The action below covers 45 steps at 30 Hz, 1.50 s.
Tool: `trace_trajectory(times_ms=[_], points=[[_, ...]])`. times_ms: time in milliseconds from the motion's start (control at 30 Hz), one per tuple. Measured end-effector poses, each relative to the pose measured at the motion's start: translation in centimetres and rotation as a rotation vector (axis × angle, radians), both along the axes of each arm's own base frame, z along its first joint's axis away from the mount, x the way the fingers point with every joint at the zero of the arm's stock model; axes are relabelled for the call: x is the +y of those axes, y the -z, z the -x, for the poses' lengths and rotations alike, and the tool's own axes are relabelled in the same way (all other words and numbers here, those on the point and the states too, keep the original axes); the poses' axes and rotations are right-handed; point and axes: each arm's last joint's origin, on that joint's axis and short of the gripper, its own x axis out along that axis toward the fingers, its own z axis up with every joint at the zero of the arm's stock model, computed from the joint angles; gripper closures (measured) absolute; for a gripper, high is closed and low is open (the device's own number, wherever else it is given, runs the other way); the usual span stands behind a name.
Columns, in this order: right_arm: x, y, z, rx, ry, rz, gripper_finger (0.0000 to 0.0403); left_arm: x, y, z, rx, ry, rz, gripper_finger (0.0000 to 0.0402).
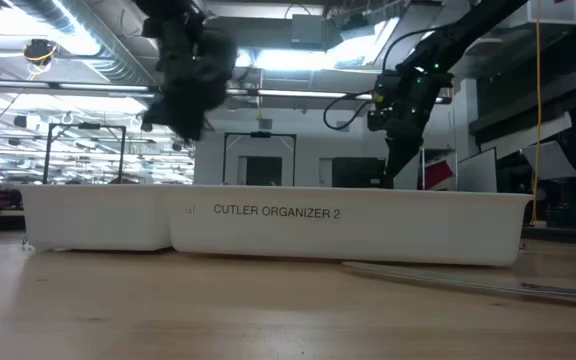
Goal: Sort silverware
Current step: Put the spoon into the organizer tray
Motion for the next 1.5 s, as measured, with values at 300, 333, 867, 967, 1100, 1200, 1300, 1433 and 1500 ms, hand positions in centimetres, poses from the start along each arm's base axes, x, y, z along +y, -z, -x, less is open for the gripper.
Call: trace_trajectory(times_ms=[300,333,867,967,1100,1200,1300,1433,1500], points=[[-0.5,0.0,-0.3,-0.001,0.018,0.062,0.0294,-0.4,5.3,3.7,0.31,-0.246,0.115,0.0306],[-0.5,-0.1,-0.3,-0.003,0.018,0.065,0.0293,-0.4,6.1,4.1,0.334,-0.267,0.119,0.0306],[-1.0,-0.2,-0.7,-0.044,0.018,0.109,0.0292,2.6,11.5,8.8,0.379,-0.687,-0.014,0.0306],[-1.0,-0.2,-0.7,-0.043,0.018,0.108,0.0292,3.0,11.5,9.4,0.394,-0.722,-0.016,0.0306],[-1.0,-0.2,-0.7,-0.043,0.018,0.108,0.0292,3.4,11.5,9.8,0.402,-0.747,-0.032,0.0306],[-1.0,-0.2,-0.7,-0.043,0.018,0.108,0.0292,3.9,11.5,10.2,0.413,-0.777,-0.065,0.0306],[-1.0,-0.2,-0.7,-0.043,0.018,0.108,0.0292,4.2,12.0,10.6,0.388,-0.811,-0.074,0.0306],[-1.0,-0.2,-0.7,-0.043,0.018,0.107,0.0292,3.8,13.2,11.0,0.354,-0.87,-0.027,0.0306],[-1.0,-0.2,-0.7,-0.043,0.018,0.107,0.0292,3.5,13.5,11.2,0.349,-0.885,-0.021,0.0306]])
